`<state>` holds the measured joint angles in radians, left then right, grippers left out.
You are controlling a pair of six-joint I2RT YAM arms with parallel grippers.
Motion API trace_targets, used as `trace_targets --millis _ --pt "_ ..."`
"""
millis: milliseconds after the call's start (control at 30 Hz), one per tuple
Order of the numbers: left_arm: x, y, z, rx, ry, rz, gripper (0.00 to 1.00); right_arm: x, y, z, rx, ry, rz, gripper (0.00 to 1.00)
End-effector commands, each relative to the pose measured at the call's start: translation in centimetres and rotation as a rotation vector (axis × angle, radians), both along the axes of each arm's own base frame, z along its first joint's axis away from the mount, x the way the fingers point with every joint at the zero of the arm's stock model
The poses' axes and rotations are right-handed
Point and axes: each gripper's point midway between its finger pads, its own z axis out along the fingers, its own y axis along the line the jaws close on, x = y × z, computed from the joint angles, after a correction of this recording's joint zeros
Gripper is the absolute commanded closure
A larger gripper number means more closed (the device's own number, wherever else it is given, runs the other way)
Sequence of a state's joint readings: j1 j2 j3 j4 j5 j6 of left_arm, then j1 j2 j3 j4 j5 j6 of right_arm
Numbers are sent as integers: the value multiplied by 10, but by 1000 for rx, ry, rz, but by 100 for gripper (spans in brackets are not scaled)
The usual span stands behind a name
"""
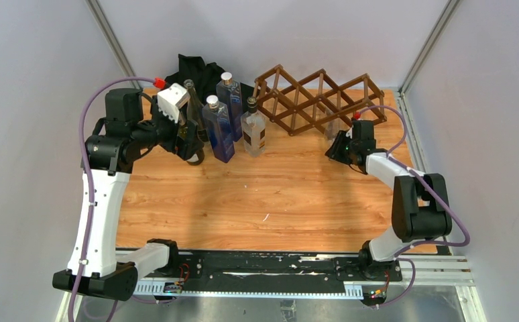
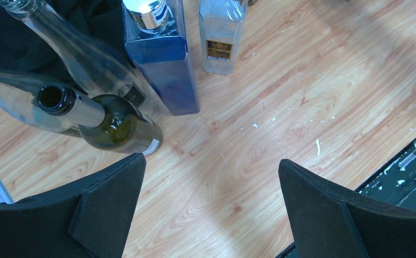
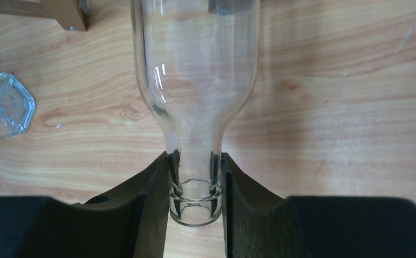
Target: Take the wine bottle off the wine rack
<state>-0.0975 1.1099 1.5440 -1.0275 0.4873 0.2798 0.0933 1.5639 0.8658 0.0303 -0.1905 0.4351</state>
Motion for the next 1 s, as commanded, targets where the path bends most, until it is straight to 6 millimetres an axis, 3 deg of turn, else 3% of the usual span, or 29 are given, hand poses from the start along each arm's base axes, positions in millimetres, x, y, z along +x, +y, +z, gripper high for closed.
trace_targets --millis 0,300,700,967 --pt "-2 -4 -2 -23 12 -23 0 -14 -3 9 -22 -40 -10 100" --pt "-8 -15 -4 -53 23 -91 0 -53 8 33 -15 -109 17 100" --pt "-15 -19 -8 -43 4 -149 3 -118 12 44 47 -99 8 100" --pt "-16 -18 -10 -31 -3 -157 2 -142 9 50 75 -70 -25 100"
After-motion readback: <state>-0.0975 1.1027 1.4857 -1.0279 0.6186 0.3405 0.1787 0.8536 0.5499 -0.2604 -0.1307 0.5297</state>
